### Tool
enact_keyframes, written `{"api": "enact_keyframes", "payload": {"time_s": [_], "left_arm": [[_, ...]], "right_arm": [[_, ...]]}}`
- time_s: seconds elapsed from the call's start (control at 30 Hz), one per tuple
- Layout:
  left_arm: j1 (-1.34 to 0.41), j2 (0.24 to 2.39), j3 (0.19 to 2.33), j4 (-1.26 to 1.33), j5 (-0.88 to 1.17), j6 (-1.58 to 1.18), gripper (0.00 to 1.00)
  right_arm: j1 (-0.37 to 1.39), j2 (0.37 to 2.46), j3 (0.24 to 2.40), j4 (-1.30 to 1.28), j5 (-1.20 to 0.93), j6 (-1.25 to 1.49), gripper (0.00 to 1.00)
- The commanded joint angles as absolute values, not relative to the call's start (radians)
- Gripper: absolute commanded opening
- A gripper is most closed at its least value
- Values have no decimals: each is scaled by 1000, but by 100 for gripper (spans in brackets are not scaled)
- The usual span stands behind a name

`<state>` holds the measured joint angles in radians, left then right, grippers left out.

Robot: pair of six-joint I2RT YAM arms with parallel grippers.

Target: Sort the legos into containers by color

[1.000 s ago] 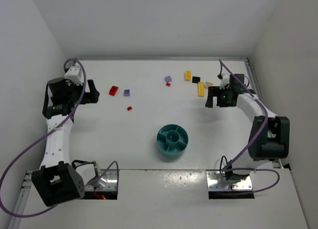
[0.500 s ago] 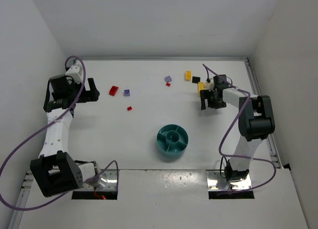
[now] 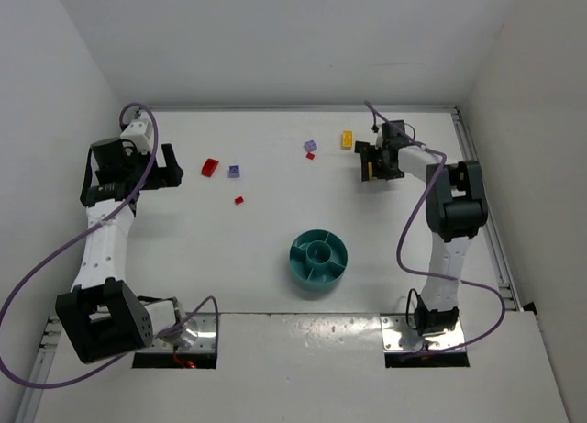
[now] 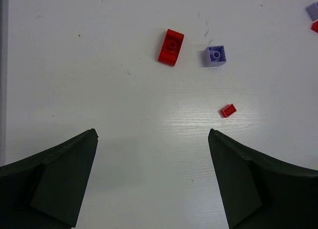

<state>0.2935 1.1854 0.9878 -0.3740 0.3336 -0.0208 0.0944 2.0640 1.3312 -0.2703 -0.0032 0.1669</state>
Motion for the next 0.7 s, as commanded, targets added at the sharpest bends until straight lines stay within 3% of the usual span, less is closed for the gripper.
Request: {"api": "enact_keyframes", "payload": {"time_s": [0.0, 0.27, 0.37, 0.4, 0.5, 0.67], "left_arm": [[301, 1187, 1012, -370, 325, -34, 100], [301, 1197, 1012, -370, 325, -34, 100], [301, 1197, 1022, -370, 325, -25, 100], [301, 1197, 1022, -370, 345, -25, 100], [301, 1183, 1022, -370, 409, -6, 100], [235, 1115, 1022, -390, 557, 5, 100]], "right_arm": [[104, 2114, 1411, -278, 23, 209, 77], [104, 2174, 1457, -322, 32, 200, 55], [104, 2142, 1407, -313, 32, 190, 32], [104, 2132, 1393, -313, 20, 178, 20], [104, 2059, 1332, -295, -41, 155, 3], [115, 1812, 1177, -227, -320, 16, 0]]}}
